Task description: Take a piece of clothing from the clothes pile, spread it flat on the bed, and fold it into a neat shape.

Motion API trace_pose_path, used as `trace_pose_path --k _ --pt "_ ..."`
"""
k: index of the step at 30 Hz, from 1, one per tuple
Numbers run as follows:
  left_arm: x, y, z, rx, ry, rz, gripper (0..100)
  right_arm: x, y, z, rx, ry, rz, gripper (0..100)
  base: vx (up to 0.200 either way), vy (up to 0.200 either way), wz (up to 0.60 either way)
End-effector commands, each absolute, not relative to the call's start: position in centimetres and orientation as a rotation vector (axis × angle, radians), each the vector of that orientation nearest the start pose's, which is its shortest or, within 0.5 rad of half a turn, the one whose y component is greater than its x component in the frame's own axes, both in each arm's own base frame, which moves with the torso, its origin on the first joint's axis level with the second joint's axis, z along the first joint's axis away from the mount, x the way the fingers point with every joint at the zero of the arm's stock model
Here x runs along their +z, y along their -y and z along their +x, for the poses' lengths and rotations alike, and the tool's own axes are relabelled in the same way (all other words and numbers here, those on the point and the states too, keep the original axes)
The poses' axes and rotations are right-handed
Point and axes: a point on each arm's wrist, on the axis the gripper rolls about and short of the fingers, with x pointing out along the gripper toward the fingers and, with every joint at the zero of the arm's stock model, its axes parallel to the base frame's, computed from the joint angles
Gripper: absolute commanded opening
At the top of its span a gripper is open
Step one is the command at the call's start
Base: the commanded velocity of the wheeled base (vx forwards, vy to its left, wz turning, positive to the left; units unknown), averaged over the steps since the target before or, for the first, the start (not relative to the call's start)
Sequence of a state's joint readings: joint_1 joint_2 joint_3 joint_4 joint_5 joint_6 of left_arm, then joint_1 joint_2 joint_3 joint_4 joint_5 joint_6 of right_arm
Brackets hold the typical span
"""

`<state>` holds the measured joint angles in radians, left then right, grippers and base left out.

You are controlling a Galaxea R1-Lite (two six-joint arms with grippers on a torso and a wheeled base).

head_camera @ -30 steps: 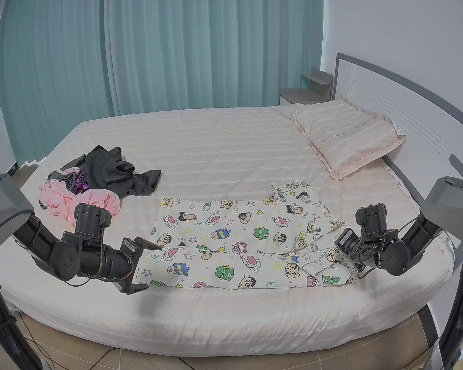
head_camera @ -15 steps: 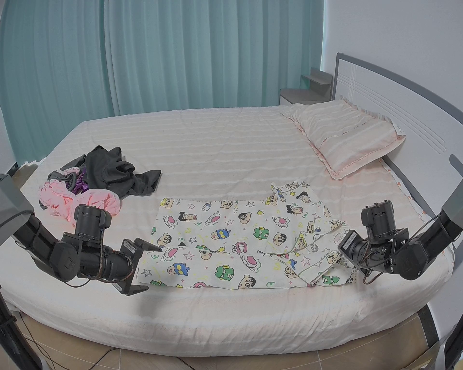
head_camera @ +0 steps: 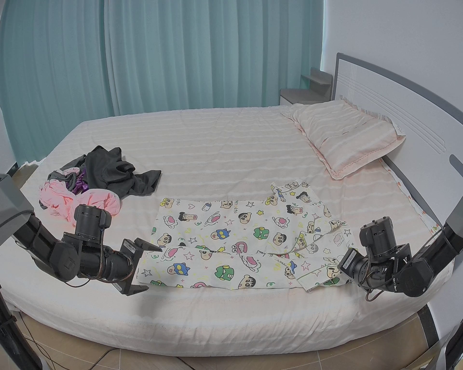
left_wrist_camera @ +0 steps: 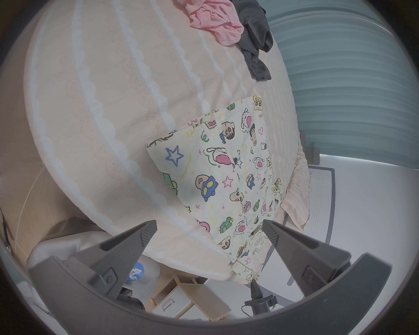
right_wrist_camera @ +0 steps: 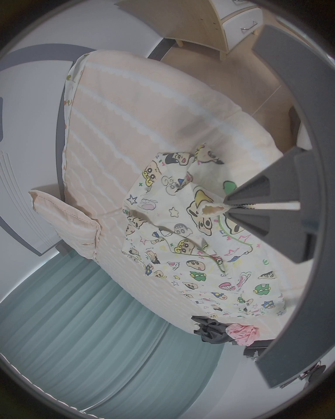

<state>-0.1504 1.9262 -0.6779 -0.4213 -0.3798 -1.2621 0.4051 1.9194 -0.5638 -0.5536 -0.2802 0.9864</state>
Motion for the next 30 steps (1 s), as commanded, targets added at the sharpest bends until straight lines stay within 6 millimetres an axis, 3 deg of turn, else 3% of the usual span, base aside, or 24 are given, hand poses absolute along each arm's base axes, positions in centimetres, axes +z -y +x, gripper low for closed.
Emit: trace_pose_path --k 1,2,11,15,30 --pt "6.5 5.3 29.5 0.093 -1.039 -1.251 100 5.7 -10.8 25.2 -0.24 -0.743 0.655 0 0.0 0.0 0.0" --pt "6.5 5.4 29.5 0.094 -1.04 -1.25 100 5.5 -11.0 25.0 -0.236 -0.755 0.649 100 0.0 0.0 0.0" --pt "6.4 5.4 29.5 0.095 -1.041 -1.25 100 5.9 -11.1 24.9 -0.223 -0.746 0.651 100 0.0 0.0 0.0" --pt "6.4 5.4 29.5 0.095 -1.041 -1.25 100 7.4 -11.9 24.5 -0.158 -0.718 0.662 100 0.0 0.0 0.0" --pt "6.3 5.3 29.3 0.076 -1.019 -1.252 100 4.0 -21.8 29.7 0.042 -0.765 0.6 100 0.0 0.0 0.0"
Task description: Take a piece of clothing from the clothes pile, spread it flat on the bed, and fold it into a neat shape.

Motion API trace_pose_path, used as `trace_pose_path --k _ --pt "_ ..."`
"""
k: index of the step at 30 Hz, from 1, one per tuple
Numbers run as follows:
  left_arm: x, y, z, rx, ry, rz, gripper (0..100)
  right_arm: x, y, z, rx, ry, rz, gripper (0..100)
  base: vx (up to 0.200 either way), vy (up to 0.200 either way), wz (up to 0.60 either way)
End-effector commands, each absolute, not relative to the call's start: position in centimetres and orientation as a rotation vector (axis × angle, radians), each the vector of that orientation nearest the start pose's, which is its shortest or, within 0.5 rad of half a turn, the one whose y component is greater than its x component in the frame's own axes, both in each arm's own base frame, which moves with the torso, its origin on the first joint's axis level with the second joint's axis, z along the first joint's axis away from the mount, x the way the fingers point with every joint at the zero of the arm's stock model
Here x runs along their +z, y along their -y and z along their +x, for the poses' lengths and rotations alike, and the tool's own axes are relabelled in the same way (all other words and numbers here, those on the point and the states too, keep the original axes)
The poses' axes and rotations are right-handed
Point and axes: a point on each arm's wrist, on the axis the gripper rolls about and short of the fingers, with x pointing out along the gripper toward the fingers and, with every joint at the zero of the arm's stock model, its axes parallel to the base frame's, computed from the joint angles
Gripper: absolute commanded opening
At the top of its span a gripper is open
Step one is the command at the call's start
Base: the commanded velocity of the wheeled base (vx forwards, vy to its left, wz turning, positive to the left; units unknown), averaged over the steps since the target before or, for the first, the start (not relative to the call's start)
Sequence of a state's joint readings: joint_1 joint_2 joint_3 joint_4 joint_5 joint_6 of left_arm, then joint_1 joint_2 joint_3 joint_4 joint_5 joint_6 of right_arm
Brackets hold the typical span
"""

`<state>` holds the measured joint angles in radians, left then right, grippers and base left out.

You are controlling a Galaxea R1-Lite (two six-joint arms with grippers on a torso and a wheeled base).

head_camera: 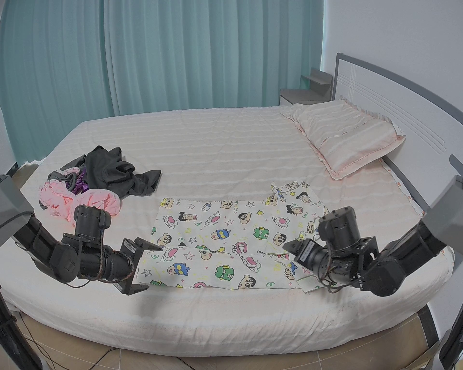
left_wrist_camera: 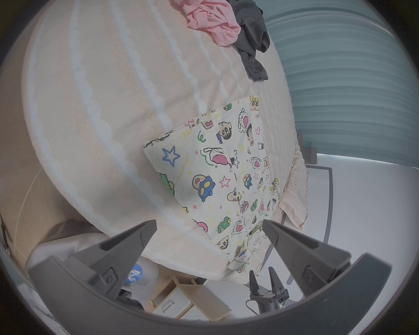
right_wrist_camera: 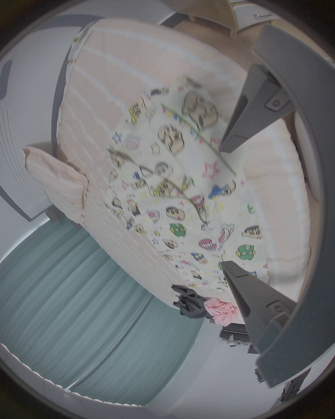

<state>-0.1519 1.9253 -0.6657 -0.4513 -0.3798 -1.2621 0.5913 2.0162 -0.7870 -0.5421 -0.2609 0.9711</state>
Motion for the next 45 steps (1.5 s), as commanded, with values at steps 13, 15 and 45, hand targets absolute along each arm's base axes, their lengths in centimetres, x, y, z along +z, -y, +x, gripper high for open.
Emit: trace_pose_path --k 13,15,45 --pt "6.3 5.4 29.3 0.07 -1.014 -1.25 100 1.5 -24.3 32.3 0.058 -0.786 0.538 100 0.0 0.0 0.0" --pt "6.3 5.3 29.3 0.072 -1.013 -1.252 100 1.4 -24.3 32.6 0.059 -0.781 0.539 100 0.0 0.0 0.0" --pt "6.2 5.4 29.3 0.071 -1.017 -1.248 100 7.6 -22.2 36.1 0.06 -0.622 0.601 100 0.0 0.0 0.0"
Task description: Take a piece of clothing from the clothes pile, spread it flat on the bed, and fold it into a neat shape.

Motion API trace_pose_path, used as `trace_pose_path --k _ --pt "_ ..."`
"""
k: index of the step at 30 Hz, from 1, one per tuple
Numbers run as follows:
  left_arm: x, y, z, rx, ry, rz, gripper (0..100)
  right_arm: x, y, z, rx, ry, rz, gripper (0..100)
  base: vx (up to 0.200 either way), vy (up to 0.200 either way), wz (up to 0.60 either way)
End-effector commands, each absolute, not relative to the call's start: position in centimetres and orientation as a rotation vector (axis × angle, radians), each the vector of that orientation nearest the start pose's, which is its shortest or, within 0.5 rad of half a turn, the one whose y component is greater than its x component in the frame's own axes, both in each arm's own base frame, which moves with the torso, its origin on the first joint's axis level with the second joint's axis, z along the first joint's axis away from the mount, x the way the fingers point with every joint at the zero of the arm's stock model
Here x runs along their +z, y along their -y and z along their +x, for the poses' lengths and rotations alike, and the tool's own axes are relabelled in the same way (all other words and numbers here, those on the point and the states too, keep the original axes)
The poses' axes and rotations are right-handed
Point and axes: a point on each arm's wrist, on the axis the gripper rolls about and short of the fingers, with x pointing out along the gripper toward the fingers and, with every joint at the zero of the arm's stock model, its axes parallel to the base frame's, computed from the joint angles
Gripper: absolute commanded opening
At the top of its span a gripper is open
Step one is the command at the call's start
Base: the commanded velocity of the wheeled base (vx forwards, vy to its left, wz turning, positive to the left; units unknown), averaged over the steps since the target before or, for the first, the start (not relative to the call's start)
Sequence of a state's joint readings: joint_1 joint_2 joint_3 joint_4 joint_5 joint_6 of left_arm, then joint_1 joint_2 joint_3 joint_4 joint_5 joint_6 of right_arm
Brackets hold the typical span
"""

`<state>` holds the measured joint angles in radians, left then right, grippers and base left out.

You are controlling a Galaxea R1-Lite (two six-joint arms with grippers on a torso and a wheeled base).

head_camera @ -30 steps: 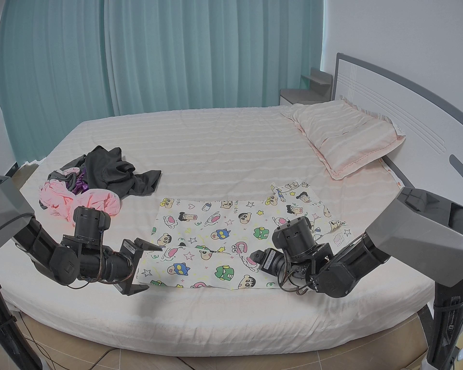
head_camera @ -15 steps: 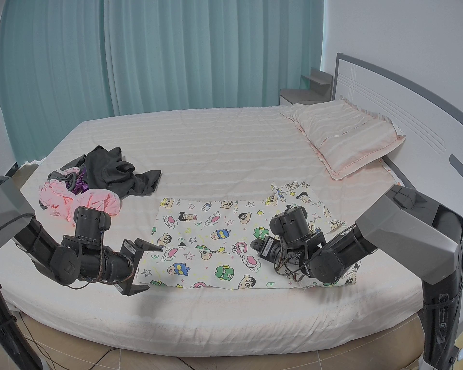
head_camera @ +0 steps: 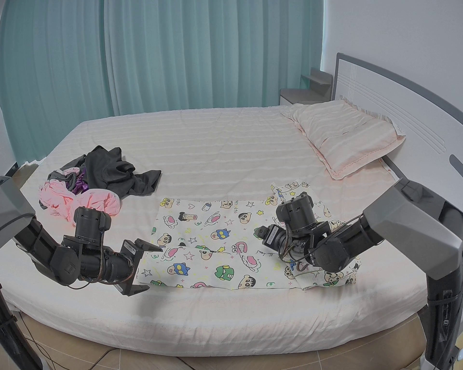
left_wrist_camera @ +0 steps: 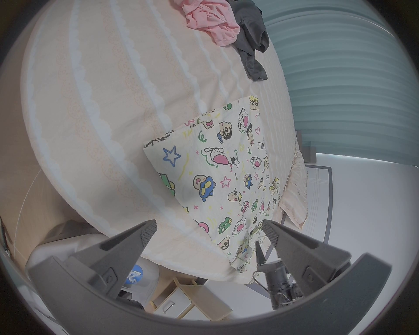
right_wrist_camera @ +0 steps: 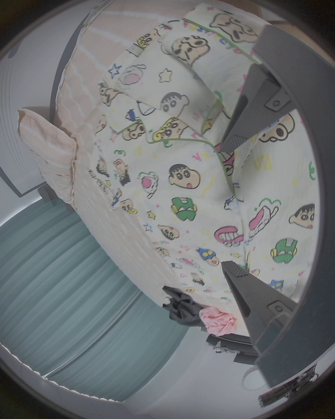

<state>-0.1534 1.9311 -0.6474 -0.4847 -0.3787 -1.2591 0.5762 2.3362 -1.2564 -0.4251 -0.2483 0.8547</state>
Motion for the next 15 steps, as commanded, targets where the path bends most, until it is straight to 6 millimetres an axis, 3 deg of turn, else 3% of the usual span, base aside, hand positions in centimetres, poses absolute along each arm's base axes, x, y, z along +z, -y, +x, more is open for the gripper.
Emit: trace_pose_path --k 1,3,4,8,13,15 --pt "6.2 5.4 29.3 0.072 -1.018 -1.248 100 9.1 -21.4 35.4 0.06 -0.602 0.619 100 0.0 0.0 0.0" --pt "6.2 5.4 29.3 0.072 -1.018 -1.248 100 9.9 -20.1 34.6 0.044 -0.596 0.635 100 0.0 0.0 0.0" --pt "6.2 5.4 29.3 0.072 -1.018 -1.248 100 10.4 -18.2 33.6 0.011 -0.603 0.651 100 0.0 0.0 0.0" --pt "6.2 5.4 29.3 0.071 -1.019 -1.247 100 8.7 -13.8 30.2 -0.112 -0.689 0.657 100 0.0 0.0 0.0" --pt "6.1 5.7 29.3 0.065 -1.026 -1.241 100 6.0 -11.3 25.4 -0.177 -0.745 0.676 100 0.0 0.0 0.0" --pt "6.1 5.7 29.2 0.066 -1.027 -1.241 100 5.6 -11.0 24.4 -0.174 -0.717 0.716 100 0.0 0.0 0.0"
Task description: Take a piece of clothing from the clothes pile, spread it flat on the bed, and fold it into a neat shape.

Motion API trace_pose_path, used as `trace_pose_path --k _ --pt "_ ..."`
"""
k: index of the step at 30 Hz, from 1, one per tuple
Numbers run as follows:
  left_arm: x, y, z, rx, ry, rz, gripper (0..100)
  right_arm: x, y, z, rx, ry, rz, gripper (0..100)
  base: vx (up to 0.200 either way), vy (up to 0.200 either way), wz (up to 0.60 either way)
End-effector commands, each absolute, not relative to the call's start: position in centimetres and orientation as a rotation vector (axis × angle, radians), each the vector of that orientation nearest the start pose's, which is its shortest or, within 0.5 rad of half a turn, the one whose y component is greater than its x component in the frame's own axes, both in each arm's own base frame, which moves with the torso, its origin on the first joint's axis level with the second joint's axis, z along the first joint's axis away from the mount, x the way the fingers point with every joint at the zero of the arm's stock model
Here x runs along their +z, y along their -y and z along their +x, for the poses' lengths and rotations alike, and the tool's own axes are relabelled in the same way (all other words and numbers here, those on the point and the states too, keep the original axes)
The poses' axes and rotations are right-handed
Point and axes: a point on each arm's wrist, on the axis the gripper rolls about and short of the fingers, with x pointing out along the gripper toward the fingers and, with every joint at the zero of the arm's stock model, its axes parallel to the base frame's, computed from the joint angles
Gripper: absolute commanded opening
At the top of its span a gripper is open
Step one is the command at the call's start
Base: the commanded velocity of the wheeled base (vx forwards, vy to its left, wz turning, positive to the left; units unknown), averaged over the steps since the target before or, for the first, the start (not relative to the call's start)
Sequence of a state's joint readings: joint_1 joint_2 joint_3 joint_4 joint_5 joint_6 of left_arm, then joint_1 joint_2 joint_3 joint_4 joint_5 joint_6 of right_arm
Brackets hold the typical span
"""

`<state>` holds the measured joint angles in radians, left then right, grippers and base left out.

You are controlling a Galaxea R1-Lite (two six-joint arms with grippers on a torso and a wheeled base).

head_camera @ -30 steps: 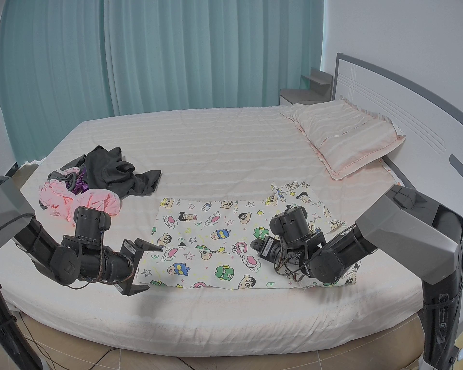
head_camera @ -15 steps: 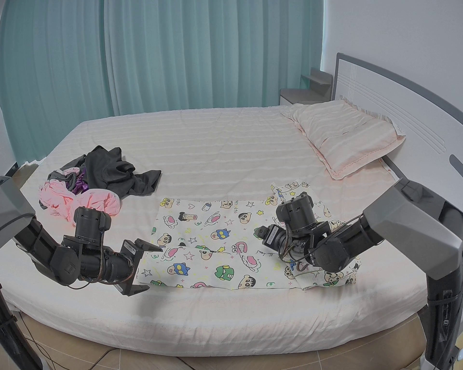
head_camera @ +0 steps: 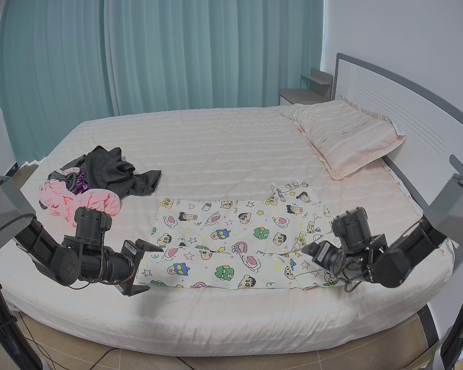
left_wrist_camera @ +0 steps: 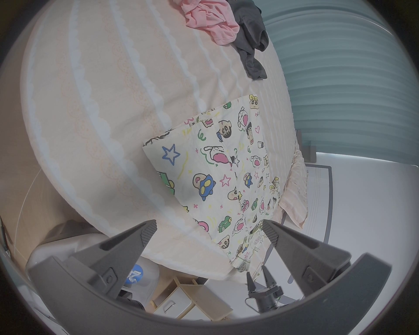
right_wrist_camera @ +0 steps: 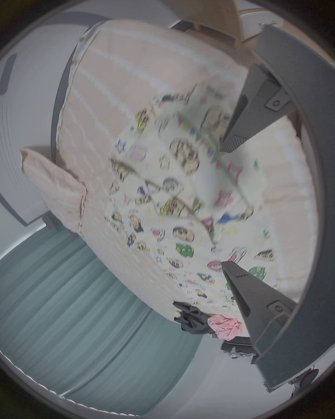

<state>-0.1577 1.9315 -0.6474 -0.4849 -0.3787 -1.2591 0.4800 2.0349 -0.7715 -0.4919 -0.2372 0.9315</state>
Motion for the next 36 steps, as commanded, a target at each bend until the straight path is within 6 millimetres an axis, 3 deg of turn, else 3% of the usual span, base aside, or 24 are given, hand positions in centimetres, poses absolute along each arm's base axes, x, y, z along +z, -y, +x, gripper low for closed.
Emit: trace_pose_path --k 1,5,12,21,36 --pt "6.1 5.7 29.2 0.065 -1.027 -1.24 100 5.4 -10.8 24.0 -0.17 -0.709 0.73 100 0.0 0.0 0.0" --pt "6.1 5.7 29.2 0.066 -1.027 -1.241 100 4.3 -10.7 23.1 -0.182 -0.719 0.744 100 0.0 0.0 0.0" --pt "6.1 5.7 29.2 0.065 -1.027 -1.24 100 3.6 -11.4 24.3 -0.236 -0.718 0.889 100 0.0 0.0 0.0" --pt "6.1 5.7 29.2 0.065 -1.027 -1.24 100 1.4 -13.2 26.0 -0.236 -0.756 0.857 100 0.0 0.0 0.0" --pt "6.0 5.7 29.2 0.063 -1.029 -1.233 100 1.4 -12.1 28.3 -0.248 -0.677 0.854 100 0.0 0.0 0.0"
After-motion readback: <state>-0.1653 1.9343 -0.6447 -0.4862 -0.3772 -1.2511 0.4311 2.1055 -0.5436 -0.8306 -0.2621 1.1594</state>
